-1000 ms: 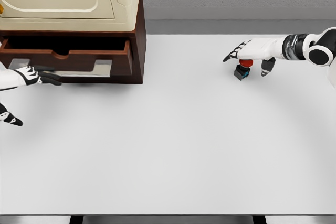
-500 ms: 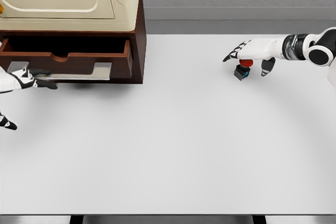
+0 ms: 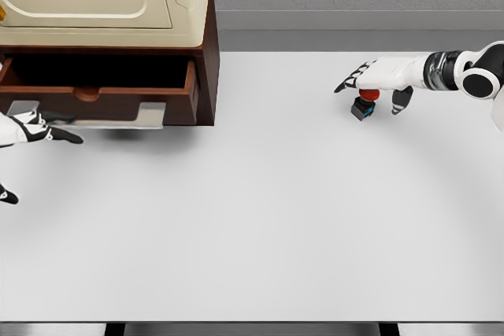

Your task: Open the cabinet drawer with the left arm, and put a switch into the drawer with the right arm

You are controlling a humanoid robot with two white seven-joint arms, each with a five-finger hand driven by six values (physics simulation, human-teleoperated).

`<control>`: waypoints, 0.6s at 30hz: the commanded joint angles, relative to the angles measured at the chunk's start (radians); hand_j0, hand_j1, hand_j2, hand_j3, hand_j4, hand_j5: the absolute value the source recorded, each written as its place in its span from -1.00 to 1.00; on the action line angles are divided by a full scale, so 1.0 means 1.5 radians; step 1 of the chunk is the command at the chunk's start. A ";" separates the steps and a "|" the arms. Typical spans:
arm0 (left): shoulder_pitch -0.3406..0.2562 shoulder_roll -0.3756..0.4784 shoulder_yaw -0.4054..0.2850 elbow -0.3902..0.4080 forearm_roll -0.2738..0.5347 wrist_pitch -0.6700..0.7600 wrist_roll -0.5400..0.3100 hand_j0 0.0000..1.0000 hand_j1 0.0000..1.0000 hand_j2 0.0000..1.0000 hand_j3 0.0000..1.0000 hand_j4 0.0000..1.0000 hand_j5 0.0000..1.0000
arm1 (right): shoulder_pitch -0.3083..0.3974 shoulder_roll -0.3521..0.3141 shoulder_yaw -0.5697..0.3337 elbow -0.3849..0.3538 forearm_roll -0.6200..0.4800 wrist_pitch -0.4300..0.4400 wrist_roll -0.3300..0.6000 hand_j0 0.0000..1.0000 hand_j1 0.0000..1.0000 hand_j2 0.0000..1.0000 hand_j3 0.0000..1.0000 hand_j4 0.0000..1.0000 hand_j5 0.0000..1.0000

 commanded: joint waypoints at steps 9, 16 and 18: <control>0.000 0.025 -0.009 -0.032 0.037 0.000 -0.002 1.00 1.00 1.00 1.00 1.00 1.00 | -0.001 0.000 0.002 0.000 -0.002 0.002 0.000 0.99 0.99 0.99 0.99 0.99 0.99; -0.001 0.040 -0.010 -0.044 0.047 0.000 -0.002 1.00 1.00 1.00 1.00 1.00 1.00 | 0.000 0.001 0.002 0.000 -0.003 0.002 0.000 0.77 0.77 0.77 0.77 0.77 0.77; -0.001 0.041 -0.010 -0.044 0.049 0.000 -0.002 1.00 1.00 1.00 1.00 1.00 1.00 | 0.000 0.001 0.003 0.000 -0.003 0.002 0.000 0.79 0.79 0.79 0.79 0.79 0.79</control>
